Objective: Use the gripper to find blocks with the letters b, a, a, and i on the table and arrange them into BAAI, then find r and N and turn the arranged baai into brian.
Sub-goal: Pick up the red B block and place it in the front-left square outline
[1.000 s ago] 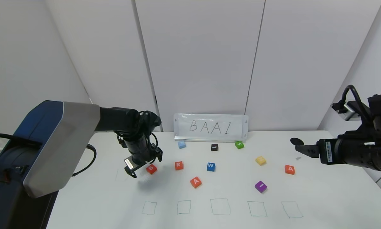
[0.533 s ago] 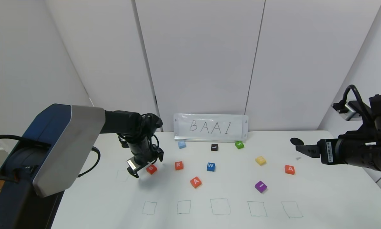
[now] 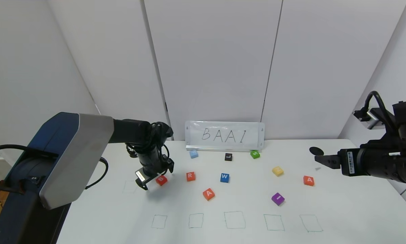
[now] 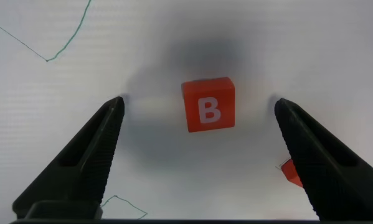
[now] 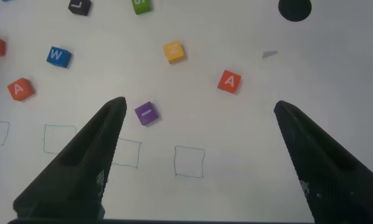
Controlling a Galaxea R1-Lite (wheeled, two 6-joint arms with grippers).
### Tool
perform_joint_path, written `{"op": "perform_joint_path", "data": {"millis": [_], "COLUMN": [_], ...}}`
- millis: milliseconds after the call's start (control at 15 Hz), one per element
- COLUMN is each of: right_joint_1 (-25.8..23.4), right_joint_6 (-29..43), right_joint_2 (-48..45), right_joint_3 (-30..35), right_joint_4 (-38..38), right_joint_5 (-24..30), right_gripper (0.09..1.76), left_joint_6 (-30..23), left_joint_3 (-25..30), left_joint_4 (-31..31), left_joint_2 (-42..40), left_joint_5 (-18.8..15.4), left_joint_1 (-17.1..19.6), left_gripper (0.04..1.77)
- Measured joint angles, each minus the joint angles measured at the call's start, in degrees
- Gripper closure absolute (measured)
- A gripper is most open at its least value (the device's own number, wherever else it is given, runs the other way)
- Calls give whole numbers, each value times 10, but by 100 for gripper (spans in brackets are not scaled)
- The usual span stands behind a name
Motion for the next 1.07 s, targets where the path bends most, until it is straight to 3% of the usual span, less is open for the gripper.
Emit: {"op": "perform_joint_path", "data": {"millis": [200, 467, 667, 733, 1067], "right_joint_1": [0, 2, 2, 2, 4], "right_joint_6": [0, -1, -1, -1, -1], "right_joint_2": [0, -3, -5, -5, -7], "right_joint_3": [0, 2, 2, 2, 2], "right_joint_4": [0, -1, -1, -1, 0], "right_joint_5": [0, -1, -1, -1, -1], "right_gripper": [14, 14, 14, 14, 14], "left_joint_6": [0, 0, 0, 0, 0], "left_joint_3": [0, 0, 0, 0, 0], "left_joint_4": [0, 0, 0, 0, 0], "left_joint_2": [0, 6, 9, 10, 11], "left_joint_5": [0, 8, 8, 9, 9], "left_joint_1": [0, -2, -3, -3, -3], "left_gripper": [9, 70, 102, 130, 130]}}
